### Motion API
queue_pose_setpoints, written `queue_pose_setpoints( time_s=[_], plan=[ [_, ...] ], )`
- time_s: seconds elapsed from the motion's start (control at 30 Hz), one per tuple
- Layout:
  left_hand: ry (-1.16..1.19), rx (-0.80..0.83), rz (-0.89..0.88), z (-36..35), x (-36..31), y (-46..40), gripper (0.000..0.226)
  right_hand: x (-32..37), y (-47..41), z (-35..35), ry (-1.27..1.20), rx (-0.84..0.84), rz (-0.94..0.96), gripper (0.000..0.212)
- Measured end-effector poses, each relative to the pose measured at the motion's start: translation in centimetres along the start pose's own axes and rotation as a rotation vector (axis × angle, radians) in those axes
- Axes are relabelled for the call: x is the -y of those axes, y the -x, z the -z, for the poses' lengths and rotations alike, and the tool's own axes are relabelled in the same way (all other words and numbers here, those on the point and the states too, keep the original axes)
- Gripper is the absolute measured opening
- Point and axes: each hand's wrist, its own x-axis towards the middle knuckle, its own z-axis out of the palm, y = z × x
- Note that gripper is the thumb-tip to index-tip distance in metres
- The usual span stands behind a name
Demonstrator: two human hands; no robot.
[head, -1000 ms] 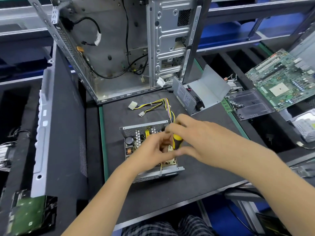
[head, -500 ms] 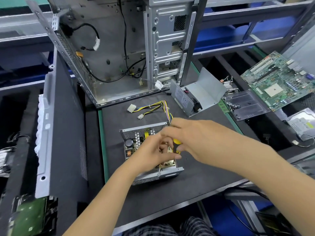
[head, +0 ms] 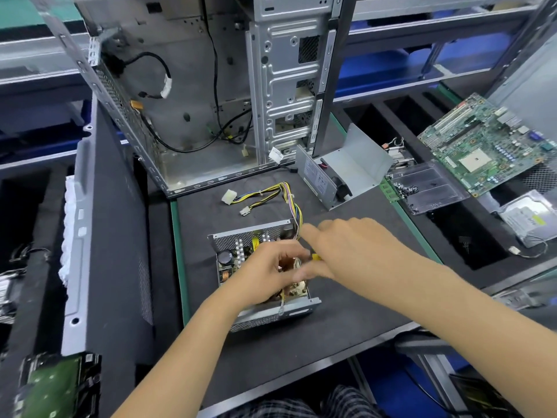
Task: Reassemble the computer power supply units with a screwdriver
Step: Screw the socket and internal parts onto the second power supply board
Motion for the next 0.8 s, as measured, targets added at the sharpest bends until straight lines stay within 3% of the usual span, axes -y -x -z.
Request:
queue_pose_setpoints(
  time_s=[0.07, 0.17, 0.33, 0.47, 0.63, 0.8],
  plan=[
    [-0.025, 0.071, 0.05, 0.6, -0.1, -0.4, 0.021, -1.0, 0.6, -0.1, -0.12, 0.05, 0.021, 0.024],
    [-0.145, 0.194, 0.136, 1.0, -0.5, -2.0, 0.031, -4.0, 1.6, 0.8, -0.306, 0.018, -0.144, 0.012],
    [-0.707, 0.069, 0.141, -2.2, -1.6, -7.8, 0.015, -8.6, 2.3, 1.2, -0.302, -0.033, -0.42, 0.018],
    [-0.993, 0.03, 0.169, -4.3, -2.1, -10.6, 0.027, -9.4, 2.3, 0.4, -0.315, -0.002, -0.468, 0.019],
    [-0.95, 0.14, 0.126, -5.5, -1.4, -12.7, 0.023, -9.4, 2.5, -0.1, -0.316, 0.011, -0.481, 0.019],
    [-0.827, 0.134, 0.097, -5.8, -0.7, -13.7, 0.01, -9.3, 2.6, -0.2, -0.3, 0.019, -0.479, 0.021]
  ],
)
